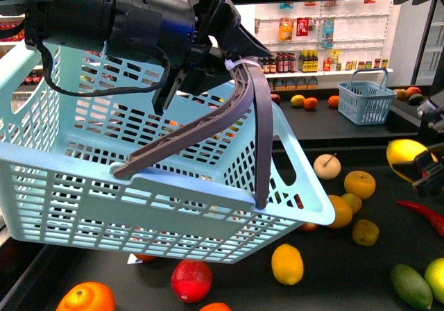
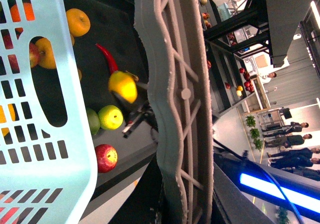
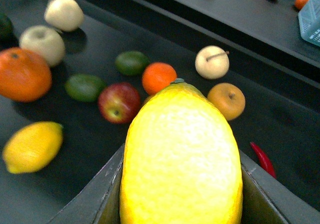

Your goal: Pick lemon from shelf

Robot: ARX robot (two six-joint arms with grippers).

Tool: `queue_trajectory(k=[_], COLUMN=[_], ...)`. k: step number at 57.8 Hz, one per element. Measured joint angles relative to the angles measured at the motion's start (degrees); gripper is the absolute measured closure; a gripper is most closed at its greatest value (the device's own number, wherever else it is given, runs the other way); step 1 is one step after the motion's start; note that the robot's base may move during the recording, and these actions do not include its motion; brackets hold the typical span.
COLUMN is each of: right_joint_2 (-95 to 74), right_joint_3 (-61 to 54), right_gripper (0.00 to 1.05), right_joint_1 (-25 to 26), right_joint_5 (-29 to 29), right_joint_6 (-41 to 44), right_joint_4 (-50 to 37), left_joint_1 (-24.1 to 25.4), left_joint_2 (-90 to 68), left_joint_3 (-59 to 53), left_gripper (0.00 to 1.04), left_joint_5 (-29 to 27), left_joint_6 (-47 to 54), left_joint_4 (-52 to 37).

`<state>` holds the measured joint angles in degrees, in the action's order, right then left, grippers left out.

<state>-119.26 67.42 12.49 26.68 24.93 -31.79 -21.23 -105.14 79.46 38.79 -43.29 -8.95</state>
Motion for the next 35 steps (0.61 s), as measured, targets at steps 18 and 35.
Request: queue_trajectory(k=[18,35], right_joint_2=[9.18,8.26], right_joint_3=[0.28,0.33], right_gripper=[0.54,0.54], right_joint_1=[-12.2,-19.37], right_joint_5=[3.28,1.01], right_joint_6=[-13.27,-17.55], right_joint_4=[2.84,3.3], left_joint_1=[0.0,0.0], left_joint_2=[0.0,0.0], left_joint_3=[0.0,0.0], left_gripper=[0.93,0.93], left_joint_5=[0.0,0.02], left_joint_6=[0.0,0.0], left_joint_4=[0.0,0.0])
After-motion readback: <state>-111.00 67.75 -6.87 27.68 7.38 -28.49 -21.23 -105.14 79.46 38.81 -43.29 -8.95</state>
